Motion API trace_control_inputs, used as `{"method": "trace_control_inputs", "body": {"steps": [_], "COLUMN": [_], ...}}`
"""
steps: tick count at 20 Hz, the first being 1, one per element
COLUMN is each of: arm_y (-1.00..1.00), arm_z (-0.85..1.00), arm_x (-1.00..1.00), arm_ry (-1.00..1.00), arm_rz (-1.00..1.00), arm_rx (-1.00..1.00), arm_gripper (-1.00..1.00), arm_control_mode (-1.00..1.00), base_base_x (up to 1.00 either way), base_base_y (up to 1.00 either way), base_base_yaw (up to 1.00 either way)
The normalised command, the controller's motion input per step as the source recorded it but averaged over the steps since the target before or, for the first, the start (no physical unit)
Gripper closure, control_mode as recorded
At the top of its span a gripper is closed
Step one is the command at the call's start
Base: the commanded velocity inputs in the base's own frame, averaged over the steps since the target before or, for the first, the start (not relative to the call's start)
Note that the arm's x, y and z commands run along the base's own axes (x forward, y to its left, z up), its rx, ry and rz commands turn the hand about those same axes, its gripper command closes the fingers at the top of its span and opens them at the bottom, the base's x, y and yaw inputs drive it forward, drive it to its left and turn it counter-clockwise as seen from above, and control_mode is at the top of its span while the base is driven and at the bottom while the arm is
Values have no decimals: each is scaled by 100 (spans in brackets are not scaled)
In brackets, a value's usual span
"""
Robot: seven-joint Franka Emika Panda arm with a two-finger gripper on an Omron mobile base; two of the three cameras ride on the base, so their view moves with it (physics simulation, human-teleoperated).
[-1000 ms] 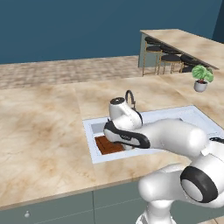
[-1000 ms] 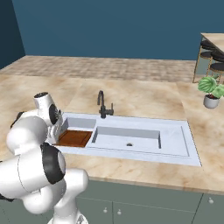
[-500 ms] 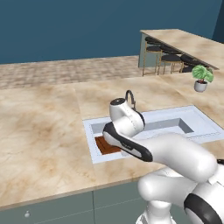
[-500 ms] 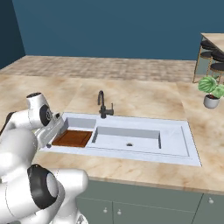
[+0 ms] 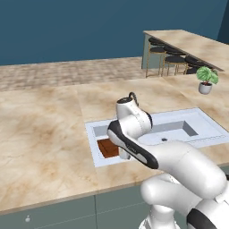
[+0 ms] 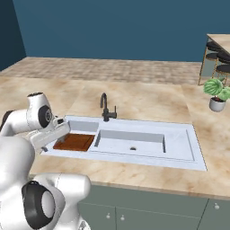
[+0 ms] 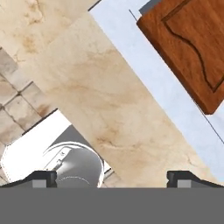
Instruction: Move the cutting board and knife to the sink. Then move spray from the cabinet to the counter.
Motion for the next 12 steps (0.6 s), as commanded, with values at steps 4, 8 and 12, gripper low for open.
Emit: {"method": "trace_control_inputs", "body": {"steps": [4,8,12], "arm_y": [-10,-8,-6], "arm_z": [19,26,17], "arm_x": [-36,-30,-26], "arm_ry": [-6,-10,-1], "arm_rz": [-24,-19,-19], "arm_rx": [2,0,0], "arm_gripper": [-100,-100,-100], "arm_control_mode": [-100,-100,-100], "base_base_x": [0,0,0], "base_base_y": [0,0,0], "base_base_yaw": [0,0,0]}}
